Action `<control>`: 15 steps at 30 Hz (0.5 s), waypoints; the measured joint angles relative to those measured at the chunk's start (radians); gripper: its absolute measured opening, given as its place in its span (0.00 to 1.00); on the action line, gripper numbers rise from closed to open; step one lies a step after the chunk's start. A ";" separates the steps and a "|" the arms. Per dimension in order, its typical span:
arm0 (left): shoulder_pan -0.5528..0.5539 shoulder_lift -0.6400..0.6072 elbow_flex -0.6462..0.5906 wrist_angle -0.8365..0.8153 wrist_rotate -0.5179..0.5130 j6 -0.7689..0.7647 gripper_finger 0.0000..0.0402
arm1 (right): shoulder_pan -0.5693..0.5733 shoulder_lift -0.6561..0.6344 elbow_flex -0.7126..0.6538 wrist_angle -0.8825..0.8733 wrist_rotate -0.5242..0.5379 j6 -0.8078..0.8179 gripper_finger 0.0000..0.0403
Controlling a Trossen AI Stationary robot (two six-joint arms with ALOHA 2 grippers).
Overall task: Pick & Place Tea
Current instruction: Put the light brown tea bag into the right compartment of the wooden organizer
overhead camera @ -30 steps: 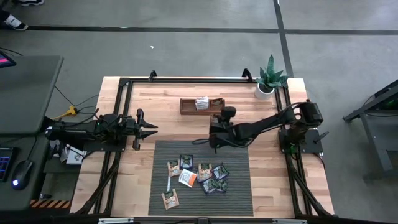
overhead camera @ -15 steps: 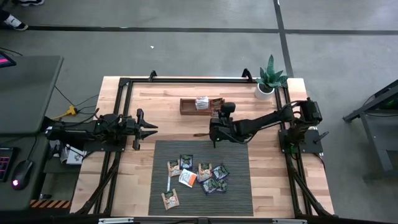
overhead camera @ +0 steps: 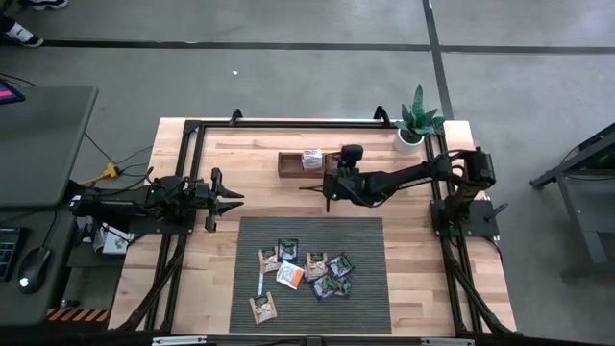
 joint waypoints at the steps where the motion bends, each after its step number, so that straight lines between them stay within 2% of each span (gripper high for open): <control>1: 0.000 0.000 0.000 0.000 0.000 0.000 0.21 | -0.004 0.000 0.000 0.005 -0.003 -0.006 0.00; 15: 0.000 0.000 0.000 0.000 0.000 0.000 0.21 | -0.059 0.067 0.000 0.094 -0.043 -0.092 0.00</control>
